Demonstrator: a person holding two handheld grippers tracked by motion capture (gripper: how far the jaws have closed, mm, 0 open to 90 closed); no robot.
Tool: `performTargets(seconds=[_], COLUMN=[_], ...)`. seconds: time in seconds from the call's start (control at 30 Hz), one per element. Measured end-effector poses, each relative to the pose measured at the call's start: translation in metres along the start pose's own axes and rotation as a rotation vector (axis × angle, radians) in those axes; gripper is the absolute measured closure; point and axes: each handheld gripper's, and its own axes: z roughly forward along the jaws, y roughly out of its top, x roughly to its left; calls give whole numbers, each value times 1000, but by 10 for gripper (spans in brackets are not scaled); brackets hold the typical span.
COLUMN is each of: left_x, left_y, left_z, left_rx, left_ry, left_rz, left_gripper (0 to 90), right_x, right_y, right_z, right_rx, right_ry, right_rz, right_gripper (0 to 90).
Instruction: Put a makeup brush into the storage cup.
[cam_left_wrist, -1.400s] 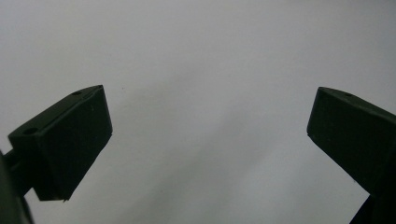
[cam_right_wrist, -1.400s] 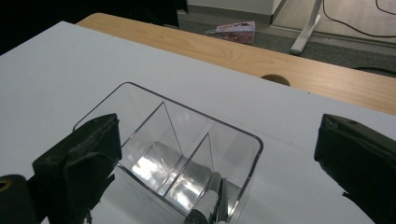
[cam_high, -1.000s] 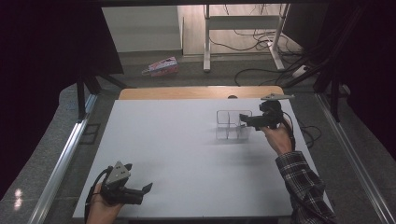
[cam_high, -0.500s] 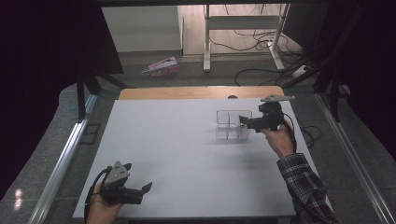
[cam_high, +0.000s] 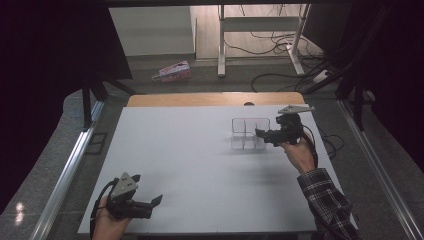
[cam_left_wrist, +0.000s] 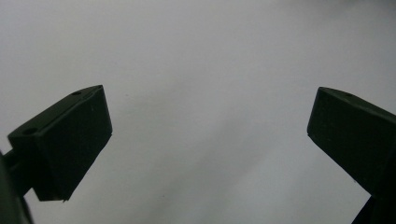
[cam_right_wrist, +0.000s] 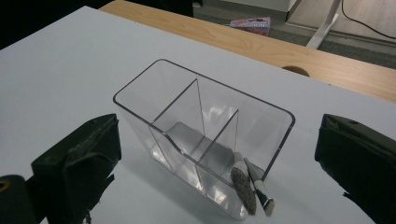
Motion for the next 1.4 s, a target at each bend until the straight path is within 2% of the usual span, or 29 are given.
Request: performTargets(seconds=[0.8, 1.03, 1.4], left_x=[0, 0, -1], left_y=[0, 0, 0], left_z=[-1, 0, -1], left_rx=[-1, 0, -2], left_ry=[-4, -3, -1], left_rz=[1, 1, -2], left_gripper=[2, 2, 0], right_x=[11, 12, 15], right_y=[-11, -20, -33], right_z=[-20, -23, -31], right_rx=[3, 17, 17], right_ry=[10, 6, -1], right_rz=[-18, -8, -19], right_gripper=[0, 0, 0])
